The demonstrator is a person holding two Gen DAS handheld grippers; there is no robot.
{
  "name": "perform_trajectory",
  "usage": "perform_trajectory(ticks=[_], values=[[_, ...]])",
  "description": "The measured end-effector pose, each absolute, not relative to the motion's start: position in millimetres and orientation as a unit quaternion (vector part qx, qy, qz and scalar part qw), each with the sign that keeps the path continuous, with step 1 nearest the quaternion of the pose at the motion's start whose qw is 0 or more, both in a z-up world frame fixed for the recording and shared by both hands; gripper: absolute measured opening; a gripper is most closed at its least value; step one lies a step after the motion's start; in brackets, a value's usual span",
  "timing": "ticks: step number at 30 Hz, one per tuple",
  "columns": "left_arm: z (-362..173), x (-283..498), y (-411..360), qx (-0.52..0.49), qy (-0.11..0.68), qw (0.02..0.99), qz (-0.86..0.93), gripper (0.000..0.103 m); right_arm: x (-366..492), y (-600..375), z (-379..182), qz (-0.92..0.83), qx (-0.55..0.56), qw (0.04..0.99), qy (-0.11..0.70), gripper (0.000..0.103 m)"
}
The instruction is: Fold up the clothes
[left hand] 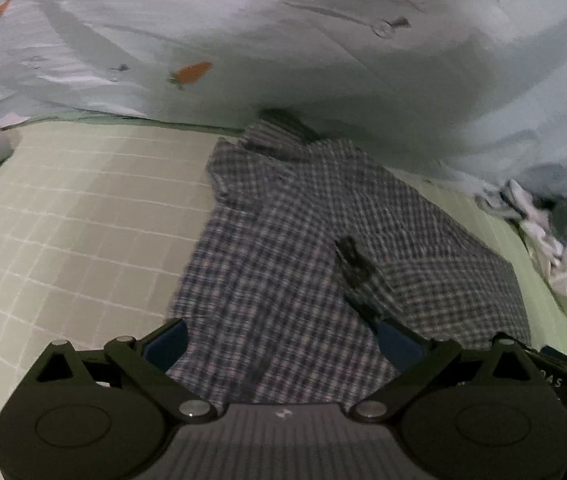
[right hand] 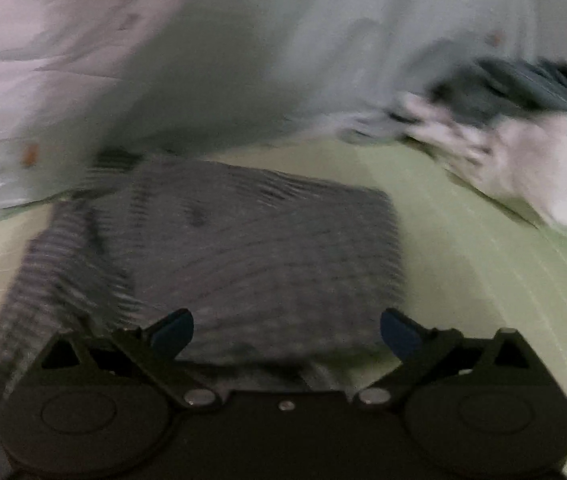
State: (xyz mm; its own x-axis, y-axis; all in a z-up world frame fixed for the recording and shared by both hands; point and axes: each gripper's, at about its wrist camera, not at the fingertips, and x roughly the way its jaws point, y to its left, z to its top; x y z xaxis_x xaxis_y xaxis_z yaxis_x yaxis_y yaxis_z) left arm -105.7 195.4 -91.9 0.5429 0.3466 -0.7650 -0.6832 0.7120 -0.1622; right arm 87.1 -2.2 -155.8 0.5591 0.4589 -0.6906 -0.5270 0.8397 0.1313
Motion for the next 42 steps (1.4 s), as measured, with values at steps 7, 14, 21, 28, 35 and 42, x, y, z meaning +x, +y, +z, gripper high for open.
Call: perform_trajectory(ticks=[7, 14, 21, 28, 35, 42], values=[[-96, -68, 188, -0.214, 0.375, 0.867, 0.249, 0.095, 99, -36, -168, 0.222, -0.035, 0.89, 0.397, 0.102], [-115, -21, 184, -0.183, 0.395, 0.875, 0.211, 0.075, 108, -37, -177, 0.201, -0.042, 0.889, 0.408, 0.102], [-133, -1, 188, -0.164, 0.416, 0.876, 0.183, 0.007, 104, -32, -181, 0.185, -0.057, 0.887, 0.42, 0.102], [-99, -23, 199, -0.129, 0.357, 0.905, 0.191, 0.005, 88, -21, -173, 0.185, -0.07, 0.886, 0.419, 0.102], [-30, -82, 253, -0.096, 0.241, 0.913, 0.316, 0.005, 58, -9, -150, 0.215, -0.087, 0.89, 0.392, 0.102], [-16, -164, 293, -0.15, 0.214, 0.858, 0.442, 0.072, 17, -12, -139, 0.256, -0.113, 0.88, 0.384, 0.102]])
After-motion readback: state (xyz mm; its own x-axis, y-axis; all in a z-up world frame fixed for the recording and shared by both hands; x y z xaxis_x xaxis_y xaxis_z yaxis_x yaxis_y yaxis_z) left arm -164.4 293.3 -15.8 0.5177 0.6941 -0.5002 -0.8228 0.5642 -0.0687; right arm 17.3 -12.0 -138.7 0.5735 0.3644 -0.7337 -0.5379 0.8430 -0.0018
